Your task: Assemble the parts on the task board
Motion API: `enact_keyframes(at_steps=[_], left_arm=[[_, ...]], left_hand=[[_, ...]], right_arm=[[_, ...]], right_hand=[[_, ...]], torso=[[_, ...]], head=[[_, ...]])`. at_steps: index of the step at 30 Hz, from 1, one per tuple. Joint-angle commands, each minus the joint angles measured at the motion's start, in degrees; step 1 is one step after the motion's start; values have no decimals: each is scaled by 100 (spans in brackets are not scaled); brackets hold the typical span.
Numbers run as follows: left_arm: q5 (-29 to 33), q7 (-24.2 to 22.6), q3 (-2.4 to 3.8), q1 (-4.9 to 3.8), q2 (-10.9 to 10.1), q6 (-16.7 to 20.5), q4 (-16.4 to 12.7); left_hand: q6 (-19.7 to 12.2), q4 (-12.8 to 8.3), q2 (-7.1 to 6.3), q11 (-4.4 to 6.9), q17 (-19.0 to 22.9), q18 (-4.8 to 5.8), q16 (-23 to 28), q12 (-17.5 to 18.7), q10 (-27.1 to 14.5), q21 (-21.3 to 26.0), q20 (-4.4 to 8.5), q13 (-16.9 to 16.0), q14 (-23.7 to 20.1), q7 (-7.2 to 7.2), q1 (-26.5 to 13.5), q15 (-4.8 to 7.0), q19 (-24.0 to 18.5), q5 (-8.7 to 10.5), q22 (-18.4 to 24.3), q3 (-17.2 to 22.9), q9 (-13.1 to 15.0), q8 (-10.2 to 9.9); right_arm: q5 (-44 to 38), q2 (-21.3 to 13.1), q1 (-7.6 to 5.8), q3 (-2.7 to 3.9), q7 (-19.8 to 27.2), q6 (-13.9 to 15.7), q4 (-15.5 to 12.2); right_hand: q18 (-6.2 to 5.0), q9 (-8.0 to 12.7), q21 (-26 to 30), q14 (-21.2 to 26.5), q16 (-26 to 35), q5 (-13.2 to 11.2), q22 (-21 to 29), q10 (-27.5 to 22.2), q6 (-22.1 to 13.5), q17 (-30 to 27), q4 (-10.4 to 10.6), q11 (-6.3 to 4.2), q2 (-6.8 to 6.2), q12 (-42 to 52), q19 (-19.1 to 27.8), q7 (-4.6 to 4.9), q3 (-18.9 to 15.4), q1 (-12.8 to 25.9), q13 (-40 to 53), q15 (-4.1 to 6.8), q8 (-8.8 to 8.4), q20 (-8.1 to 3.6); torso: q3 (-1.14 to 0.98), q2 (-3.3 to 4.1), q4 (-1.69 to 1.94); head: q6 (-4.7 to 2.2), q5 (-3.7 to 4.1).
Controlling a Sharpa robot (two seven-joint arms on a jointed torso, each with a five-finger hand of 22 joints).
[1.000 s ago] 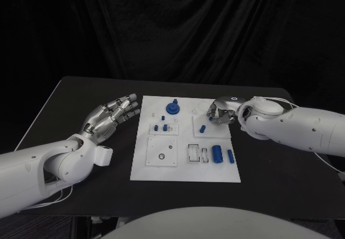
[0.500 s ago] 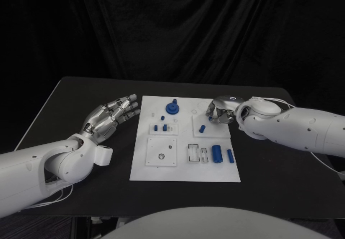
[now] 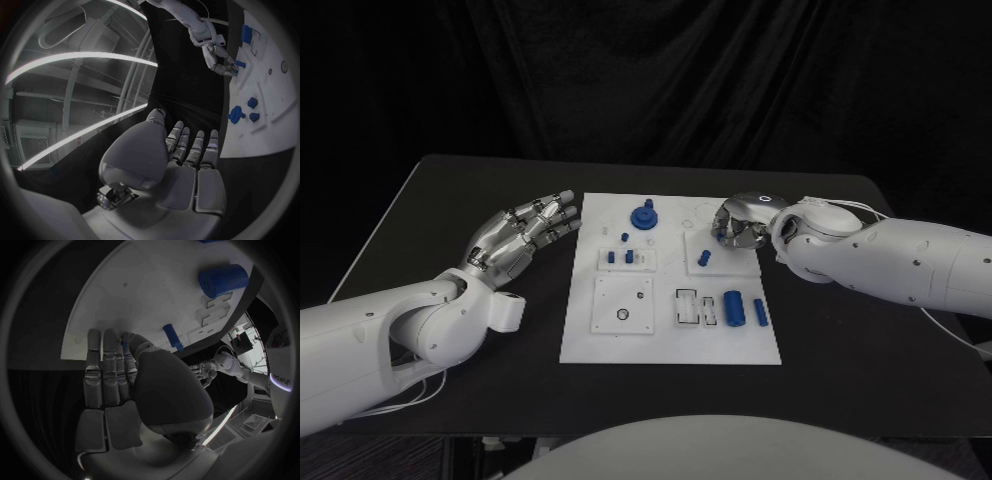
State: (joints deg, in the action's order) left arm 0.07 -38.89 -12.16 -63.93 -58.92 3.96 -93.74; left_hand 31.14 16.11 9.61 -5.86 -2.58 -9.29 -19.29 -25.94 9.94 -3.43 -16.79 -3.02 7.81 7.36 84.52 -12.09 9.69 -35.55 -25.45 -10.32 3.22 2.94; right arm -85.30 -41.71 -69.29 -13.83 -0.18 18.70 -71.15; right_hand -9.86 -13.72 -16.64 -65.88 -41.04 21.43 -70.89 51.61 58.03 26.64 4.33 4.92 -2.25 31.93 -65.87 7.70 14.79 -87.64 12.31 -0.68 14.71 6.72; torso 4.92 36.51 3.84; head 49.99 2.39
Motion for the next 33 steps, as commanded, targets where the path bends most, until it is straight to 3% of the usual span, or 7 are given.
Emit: enact_keyframes(at_steps=[1,8,21,28,33], left_arm=[[30,-659,5,-10,15,-105,12],[30,-610,5,-8,29,-127,42],[30,-549,5,-6,41,-151,88],[30,-517,5,-6,49,-152,104],[30,-501,5,-5,61,-155,119]], left_hand=[[51,-3,-3,-43,-10,77,-41,-31,-14,-29,-1,-8,0,6,54,-44,55,-20,-11,49,7,40],[132,-1,9,-81,-13,111,-77,-53,-9,-43,-4,-10,14,49,79,-74,93,-24,-33,67,16,53],[159,-3,12,-125,-18,148,-130,-88,4,-57,-6,-14,37,87,104,-105,130,-27,-54,83,19,57],[163,-1,10,-146,-21,165,-159,-105,11,-64,-6,-16,51,104,111,-119,151,-27,-68,87,19,57],[165,0,13,-166,-25,187,-198,-125,20,-84,-9,-18,72,119,122,-140,199,-31,-115,97,19,57]], right_arm=[[-44,33,41,-13,98,252,-29],[-44,23,42,-11,117,358,-30],[-44,-116,27,26,123,682,-184],[-44,-306,-105,40,18,647,-460],[-44,-425,-226,42,-33,636,-655]], right_hand=[[-54,-169,-25,-56,33,-25,-18,45,15,7,-63,-10,43,7,-6,2,-13,8,19,4,61,-40],[-52,-346,-22,-72,90,-45,-80,138,-30,9,-167,-45,63,76,-3,19,-18,-35,79,30,192,-67],[-43,-420,-22,-65,130,-42,-128,108,-108,9,-205,-24,58,63,15,42,-13,-41,93,21,220,-71],[-36,-453,-17,-70,140,-63,-150,93,-142,15,-185,-9,57,34,26,49,-23,-1,86,7,231,-62],[-35,-463,-15,-72,142,-75,-155,90,-152,18,-179,-7,59,25,29,49,-24,10,84,3,235,-59]], torso=[[3,-3,-2],[1,-6,1],[-2,-1,2],[-3,-2,-13],[0,-1,-2]], head=[[1,-7],[1,-10],[1,-54],[1,-79],[1,-65]])
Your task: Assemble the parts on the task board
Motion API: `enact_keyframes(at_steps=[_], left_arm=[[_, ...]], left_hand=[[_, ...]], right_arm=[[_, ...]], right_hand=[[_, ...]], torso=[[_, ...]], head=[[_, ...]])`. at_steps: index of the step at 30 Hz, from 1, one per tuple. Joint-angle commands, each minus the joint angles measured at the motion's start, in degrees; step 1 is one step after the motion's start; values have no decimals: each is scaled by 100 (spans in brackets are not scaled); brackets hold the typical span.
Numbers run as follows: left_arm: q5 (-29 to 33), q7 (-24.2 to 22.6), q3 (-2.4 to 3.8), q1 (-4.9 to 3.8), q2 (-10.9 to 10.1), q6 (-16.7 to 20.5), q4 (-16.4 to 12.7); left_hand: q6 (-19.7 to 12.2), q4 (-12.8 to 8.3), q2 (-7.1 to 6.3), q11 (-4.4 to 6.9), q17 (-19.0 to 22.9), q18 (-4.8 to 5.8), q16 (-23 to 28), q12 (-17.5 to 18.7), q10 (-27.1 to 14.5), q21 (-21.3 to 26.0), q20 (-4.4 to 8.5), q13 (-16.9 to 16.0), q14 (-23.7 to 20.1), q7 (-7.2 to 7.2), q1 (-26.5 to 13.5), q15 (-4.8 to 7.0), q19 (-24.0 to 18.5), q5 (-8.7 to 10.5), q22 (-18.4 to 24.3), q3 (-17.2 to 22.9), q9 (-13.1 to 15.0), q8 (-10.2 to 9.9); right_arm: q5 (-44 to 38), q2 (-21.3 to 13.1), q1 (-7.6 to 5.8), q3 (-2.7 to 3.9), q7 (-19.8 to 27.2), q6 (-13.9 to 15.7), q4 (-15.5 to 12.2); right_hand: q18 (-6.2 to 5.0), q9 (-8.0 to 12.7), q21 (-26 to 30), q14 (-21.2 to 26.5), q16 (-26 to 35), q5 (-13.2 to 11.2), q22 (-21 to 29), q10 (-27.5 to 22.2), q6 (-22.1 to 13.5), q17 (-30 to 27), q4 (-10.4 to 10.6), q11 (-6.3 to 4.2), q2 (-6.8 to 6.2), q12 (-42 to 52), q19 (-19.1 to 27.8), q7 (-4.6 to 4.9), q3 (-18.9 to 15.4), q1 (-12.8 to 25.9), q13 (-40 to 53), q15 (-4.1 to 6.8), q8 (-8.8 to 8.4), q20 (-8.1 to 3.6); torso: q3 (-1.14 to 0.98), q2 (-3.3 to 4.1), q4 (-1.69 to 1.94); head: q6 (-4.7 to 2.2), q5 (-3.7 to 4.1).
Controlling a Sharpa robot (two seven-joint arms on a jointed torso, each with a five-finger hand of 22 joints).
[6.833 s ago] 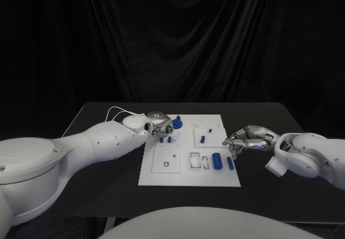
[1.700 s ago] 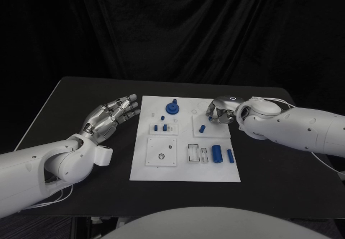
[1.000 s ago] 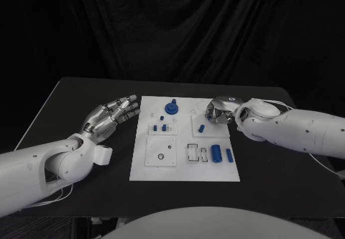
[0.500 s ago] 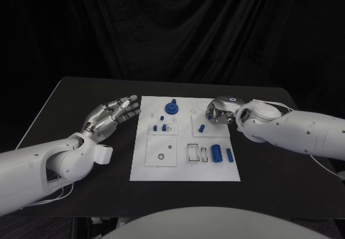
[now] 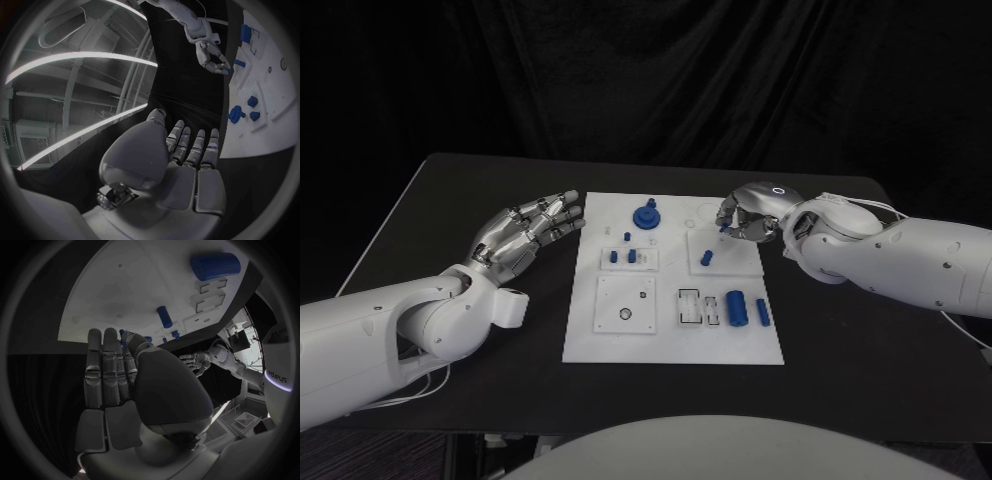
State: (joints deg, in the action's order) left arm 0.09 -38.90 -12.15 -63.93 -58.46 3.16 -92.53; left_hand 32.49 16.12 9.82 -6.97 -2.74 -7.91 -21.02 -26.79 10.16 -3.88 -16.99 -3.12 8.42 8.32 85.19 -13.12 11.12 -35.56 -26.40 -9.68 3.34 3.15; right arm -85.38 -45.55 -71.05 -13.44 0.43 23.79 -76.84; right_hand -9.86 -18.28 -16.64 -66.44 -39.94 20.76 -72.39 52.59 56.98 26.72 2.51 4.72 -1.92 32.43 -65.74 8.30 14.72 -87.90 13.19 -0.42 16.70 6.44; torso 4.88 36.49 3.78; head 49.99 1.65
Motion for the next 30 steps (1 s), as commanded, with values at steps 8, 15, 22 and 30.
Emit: enact_keyframes(at_steps=[8,15,22,30], left_arm=[[29,-486,5,-5,22,-77,2],[29,-473,5,-4,40,-82,23],[29,-458,5,-2,62,-94,37],[29,-433,5,-1,41,-94,28]], left_hand=[[38,-1,-8,-67,-11,63,-44,-53,4,-47,11,-9,22,32,62,-49,76,-32,-30,38,8,36],[43,-1,-7,-72,-12,68,-55,-63,9,-51,11,-10,27,35,65,-52,85,-33,-35,41,8,37],[38,-1,-1,-81,-13,79,-70,-72,13,-55,12,-11,35,41,71,-58,97,-35,-38,48,8,36],[56,-2,7,-92,-16,95,-100,-92,21,-64,12,-13,50,49,83,-67,119,-39,-52,60,10,39]], right_arm=[[-36,-194,-148,4,-152,105,-498],[-36,-206,-166,0,-156,-71,-1057],[-40,11,-157,-6,-154,-275,-1336],[-506,370,-81,-8,-274,-354,-1329]], right_hand=[[-35,-31,-10,-17,36,-43,-17,-11,-57,15,12,20,31,-46,22,-6,-17,50,-11,-28,47,-27],[-36,-58,-7,-29,32,-82,-30,12,-53,26,14,20,31,-56,21,-2,-20,58,-14,-30,66,-22],[-38,-73,-9,-44,22,-95,-40,18,-55,36,9,23,23,-69,14,2,-22,58,-18,-29,73,-21],[-49,-214,-171,-313,-466,-146,-251,114,-89,360,33,-17,6,-230,-252,-45,-13,146,-78,21,105,-42]], torso=[[11,2,7],[13,-4,7],[-1,2,19],[-11,1,7]], head=[[1,-43],[1,-102],[1,-170],[1,-210]])
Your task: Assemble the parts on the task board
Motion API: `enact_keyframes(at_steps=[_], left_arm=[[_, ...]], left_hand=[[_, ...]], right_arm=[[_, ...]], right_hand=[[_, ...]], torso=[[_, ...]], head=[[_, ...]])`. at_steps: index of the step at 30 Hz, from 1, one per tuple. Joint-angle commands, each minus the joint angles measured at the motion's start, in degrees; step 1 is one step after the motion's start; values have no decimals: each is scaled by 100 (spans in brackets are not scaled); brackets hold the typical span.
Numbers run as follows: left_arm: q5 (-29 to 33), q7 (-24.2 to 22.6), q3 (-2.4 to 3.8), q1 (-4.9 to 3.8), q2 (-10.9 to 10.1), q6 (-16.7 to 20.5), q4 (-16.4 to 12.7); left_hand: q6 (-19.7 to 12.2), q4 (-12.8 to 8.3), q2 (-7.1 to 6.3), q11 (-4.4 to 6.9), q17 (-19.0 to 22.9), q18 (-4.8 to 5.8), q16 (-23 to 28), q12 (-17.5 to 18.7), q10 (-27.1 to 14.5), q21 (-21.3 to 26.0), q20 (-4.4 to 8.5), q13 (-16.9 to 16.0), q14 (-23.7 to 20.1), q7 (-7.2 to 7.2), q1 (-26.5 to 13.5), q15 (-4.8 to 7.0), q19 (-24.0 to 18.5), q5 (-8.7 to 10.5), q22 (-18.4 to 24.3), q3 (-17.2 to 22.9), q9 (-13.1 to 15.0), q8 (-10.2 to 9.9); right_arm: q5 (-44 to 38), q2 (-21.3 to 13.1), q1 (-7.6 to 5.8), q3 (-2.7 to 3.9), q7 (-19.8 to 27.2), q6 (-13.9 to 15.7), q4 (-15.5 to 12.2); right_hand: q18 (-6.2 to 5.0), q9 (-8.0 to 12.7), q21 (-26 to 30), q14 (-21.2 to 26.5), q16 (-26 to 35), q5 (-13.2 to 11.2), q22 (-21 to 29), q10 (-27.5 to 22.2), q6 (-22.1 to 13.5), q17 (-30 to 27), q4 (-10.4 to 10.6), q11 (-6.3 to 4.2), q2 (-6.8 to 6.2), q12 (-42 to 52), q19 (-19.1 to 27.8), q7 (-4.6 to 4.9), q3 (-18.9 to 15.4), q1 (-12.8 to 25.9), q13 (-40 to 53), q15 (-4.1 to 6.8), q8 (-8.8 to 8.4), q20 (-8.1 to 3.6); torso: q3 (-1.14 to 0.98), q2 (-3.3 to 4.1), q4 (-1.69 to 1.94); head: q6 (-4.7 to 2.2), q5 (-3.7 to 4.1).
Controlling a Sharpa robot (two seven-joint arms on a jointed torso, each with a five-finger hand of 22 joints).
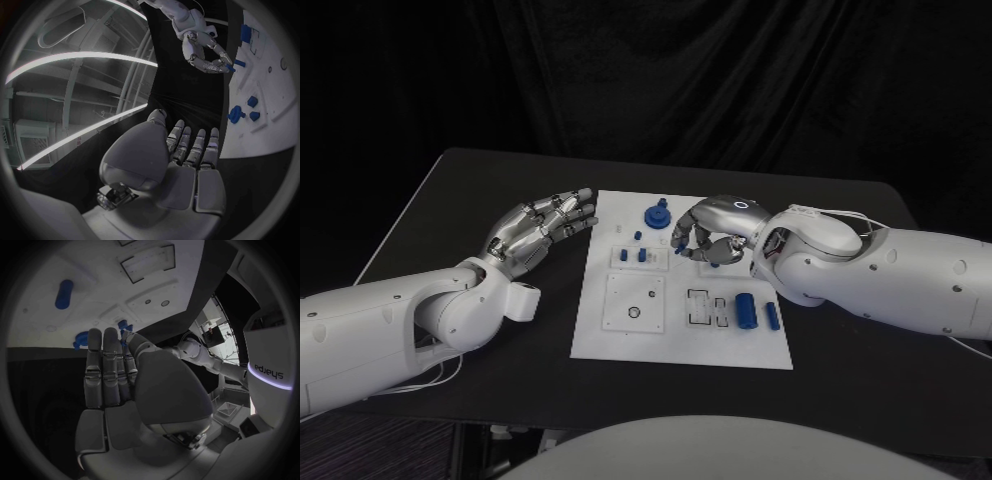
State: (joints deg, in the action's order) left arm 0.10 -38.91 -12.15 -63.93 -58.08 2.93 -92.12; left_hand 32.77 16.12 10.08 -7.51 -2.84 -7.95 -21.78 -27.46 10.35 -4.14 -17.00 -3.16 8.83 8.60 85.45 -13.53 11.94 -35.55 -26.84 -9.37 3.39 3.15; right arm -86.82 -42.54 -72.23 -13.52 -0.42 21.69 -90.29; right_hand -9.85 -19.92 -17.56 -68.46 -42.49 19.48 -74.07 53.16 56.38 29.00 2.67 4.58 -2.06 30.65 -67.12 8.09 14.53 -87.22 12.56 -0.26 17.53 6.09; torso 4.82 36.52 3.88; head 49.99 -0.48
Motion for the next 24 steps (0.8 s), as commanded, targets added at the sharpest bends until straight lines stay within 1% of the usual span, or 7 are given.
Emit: enact_keyframes(at_steps=[1,4,8,12,15,19,24], left_arm=[[28,-429,5,-2,7,-72,-10],[28,-420,5,-1,23,-80,0],[28,-406,5,-1,53,-102,23],[28,-390,5,2,76,-123,47],[28,-379,5,4,88,-138,63],[28,-359,5,7,114,-167,88],[28,-338,5,9,140,-193,108]], left_hand=[[28,-2,-19,-38,-6,99,-25,-25,2,-38,13,-8,9,22,58,-26,37,-39,-8,29,5,39],[32,-3,-19,-41,-6,103,-28,-29,4,-40,13,-9,11,25,60,-28,43,-39,-11,30,6,40],[32,-3,-19,-41,-6,103,-28,-29,4,-40,13,-9,11,25,60,-28,43,-39,-11,30,6,40],[32,-3,-15,-49,-6,111,-35,-33,7,-43,14,-9,15,32,67,-33,52,-40,-14,37,6,41],[46,-4,-8,-53,-5,118,-36,-29,4,-46,14,-8,14,37,73,-37,61,-42,-17,44,8,43],[56,-3,-3,-58,-4,125,-34,-32,4,-47,14,-8,11,43,78,-38,63,-42,-12,51,9,45],[71,-3,5,-68,-4,134,-38,-32,1,-50,14,-7,11,54,84,-40,74,-41,-18,60,11,48]], right_arm=[[-436,118,56,0,-213,-164,30],[-603,236,110,0,-260,-218,65],[-713,384,193,0,-300,-304,129],[-757,503,264,0,-331,-349,200],[-770,565,298,0,-353,-356,242],[-780,621,335,0,-385,-394,277],[-784,631,366,0,-399,-442,272]], right_hand=[[-49,-74,-107,-100,-312,-18,-135,69,-40,203,16,-4,12,-79,-140,-24,17,88,-22,6,21,-10],[-47,-87,-120,-94,-359,-22,-160,77,-39,236,24,-4,11,-91,-150,-27,20,103,-24,5,24,-10],[-47,-97,-124,-82,-383,-28,-174,83,-39,254,28,-7,11,-98,-152,-33,24,112,-25,5,26,-10],[-47,-100,-126,-75,-391,-26,-179,88,-37,260,27,-8,12,-100,-152,-33,28,111,-25,6,27,-10],[-46,-104,-125,-57,-396,-25,-185,92,-40,267,27,-7,8,-104,-147,-32,29,115,-26,5,26,-10],[-44,-110,-123,-24,-406,-25,-196,95,-46,280,28,-4,2,-114,-136,-30,34,122,-28,1,22,-8],[-44,-112,-122,-13,-408,-25,-199,96,-47,283,28,-4,1,-116,-132,-30,36,124,-28,0,21,-7]], torso=[[-5,-3,-2],[-3,-11,3],[-6,-16,-2],[-5,-16,8],[0,-18,14],[1,-11,6],[-10,-3,2]], head=[[1,6],[1,11],[1,0],[1,-8],[1,-28],[1,-68],[1,-87]])
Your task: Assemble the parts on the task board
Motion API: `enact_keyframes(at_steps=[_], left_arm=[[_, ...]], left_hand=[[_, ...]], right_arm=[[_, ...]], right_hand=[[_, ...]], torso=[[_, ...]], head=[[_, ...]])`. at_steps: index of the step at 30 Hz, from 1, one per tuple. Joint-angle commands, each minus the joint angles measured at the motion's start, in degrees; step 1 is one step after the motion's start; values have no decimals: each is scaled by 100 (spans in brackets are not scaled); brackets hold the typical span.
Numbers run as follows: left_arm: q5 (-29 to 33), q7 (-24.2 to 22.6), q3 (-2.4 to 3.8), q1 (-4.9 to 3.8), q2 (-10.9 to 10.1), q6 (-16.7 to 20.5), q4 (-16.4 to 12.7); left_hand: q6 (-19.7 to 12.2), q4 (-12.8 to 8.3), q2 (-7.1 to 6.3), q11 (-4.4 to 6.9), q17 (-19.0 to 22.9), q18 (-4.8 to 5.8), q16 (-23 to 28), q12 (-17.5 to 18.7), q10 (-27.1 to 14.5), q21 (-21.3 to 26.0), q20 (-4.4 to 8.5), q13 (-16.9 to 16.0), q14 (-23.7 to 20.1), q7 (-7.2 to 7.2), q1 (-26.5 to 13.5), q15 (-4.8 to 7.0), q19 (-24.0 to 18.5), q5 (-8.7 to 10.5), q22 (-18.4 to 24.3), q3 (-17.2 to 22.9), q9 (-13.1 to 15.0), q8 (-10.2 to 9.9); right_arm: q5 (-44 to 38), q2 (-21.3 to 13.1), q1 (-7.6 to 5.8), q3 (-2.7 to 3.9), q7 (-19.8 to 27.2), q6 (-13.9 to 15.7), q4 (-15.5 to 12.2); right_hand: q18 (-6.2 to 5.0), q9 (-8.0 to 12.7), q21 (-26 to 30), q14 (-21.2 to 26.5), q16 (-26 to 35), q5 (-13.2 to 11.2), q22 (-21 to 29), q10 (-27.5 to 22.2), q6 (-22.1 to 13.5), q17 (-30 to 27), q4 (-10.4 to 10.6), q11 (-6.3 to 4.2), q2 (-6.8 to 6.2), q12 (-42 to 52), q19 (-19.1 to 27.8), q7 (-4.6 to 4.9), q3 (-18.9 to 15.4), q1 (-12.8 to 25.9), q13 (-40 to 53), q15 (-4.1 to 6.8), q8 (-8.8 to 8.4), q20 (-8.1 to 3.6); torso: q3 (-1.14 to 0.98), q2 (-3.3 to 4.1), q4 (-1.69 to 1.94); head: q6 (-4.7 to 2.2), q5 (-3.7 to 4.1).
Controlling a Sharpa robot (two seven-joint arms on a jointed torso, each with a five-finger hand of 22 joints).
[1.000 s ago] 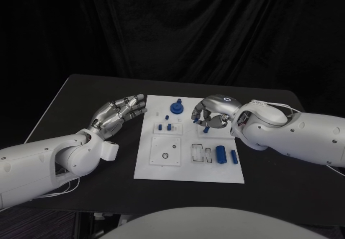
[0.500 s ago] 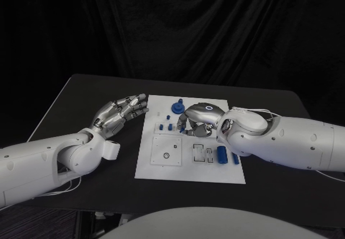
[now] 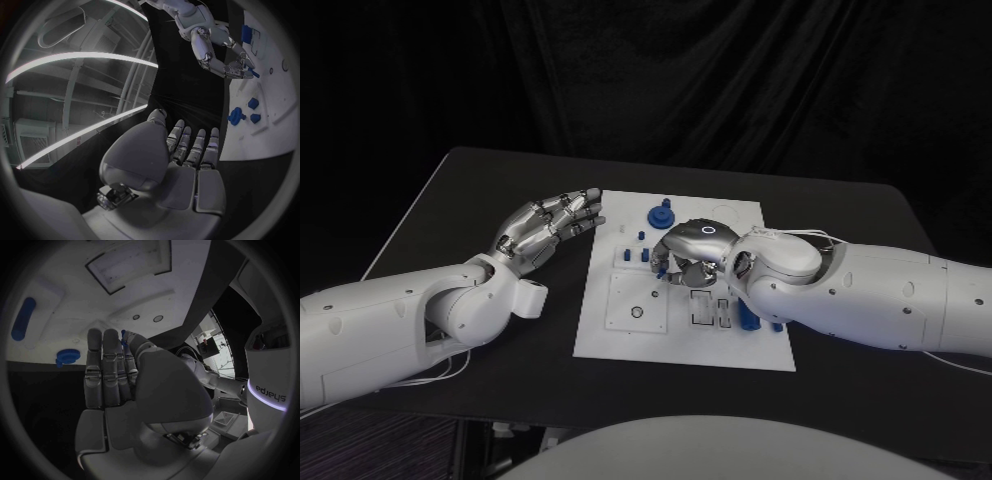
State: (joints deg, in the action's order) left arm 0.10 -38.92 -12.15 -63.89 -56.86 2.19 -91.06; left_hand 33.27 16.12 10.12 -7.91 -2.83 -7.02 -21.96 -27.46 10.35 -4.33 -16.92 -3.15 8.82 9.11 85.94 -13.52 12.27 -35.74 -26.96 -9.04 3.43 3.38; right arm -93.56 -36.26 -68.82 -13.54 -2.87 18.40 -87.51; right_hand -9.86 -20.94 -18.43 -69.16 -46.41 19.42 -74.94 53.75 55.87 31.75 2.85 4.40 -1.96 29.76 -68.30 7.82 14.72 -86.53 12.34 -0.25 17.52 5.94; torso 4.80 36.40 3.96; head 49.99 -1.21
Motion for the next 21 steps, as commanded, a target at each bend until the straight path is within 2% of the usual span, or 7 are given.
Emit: enact_keyframes(at_steps=[1,5,14,21], left_arm=[[27,-333,5,6,21,-121,4],[27,-317,5,7,22,-131,6],[27,-295,5,8,37,-149,34],[27,-286,5,10,60,-169,57]], left_hand=[[28,-1,3,-32,-5,44,-21,-36,3,-33,6,-9,11,7,37,-41,42,-20,-5,30,8,26],[28,-1,3,-32,-5,44,-21,-36,3,-33,6,-9,11,7,37,-41,42,-20,-5,30,8,26],[37,0,5,-37,-5,47,-24,-38,4,-34,6,-9,11,11,37,-41,47,-18,-10,32,9,28],[32,3,8,-43,-3,54,-18,-34,0,-34,7,-8,6,18,38,-42,47,-13,0,36,9,27]], right_arm=[[-110,1,32,2,-153,-122,-11],[-111,-10,58,2,-149,-141,-39],[-111,-1,105,2,-145,-204,-58],[-111,3,134,1,-139,-233,-63]], right_hand=[[-43,-10,-35,57,-16,-19,-113,37,3,8,10,15,-9,-28,-15,-3,18,55,-6,-1,22,7],[-42,-13,-34,73,-20,-20,-117,39,2,13,10,16,-9,-32,-9,-2,22,57,-7,-3,21,8],[-42,-15,-32,84,-23,-19,-120,41,0,18,8,16,-9,-34,-3,0,26,56,-7,-3,20,9],[-41,-18,-30,99,-26,-17,-123,46,0,22,6,17,-8,-36,4,2,31,55,-6,-5,19,10]], torso=[[-9,10,-5],[-16,13,-5],[-4,9,-10],[-8,11,-4]], head=[[1,-18],[1,-38],[1,-17],[1,21]])
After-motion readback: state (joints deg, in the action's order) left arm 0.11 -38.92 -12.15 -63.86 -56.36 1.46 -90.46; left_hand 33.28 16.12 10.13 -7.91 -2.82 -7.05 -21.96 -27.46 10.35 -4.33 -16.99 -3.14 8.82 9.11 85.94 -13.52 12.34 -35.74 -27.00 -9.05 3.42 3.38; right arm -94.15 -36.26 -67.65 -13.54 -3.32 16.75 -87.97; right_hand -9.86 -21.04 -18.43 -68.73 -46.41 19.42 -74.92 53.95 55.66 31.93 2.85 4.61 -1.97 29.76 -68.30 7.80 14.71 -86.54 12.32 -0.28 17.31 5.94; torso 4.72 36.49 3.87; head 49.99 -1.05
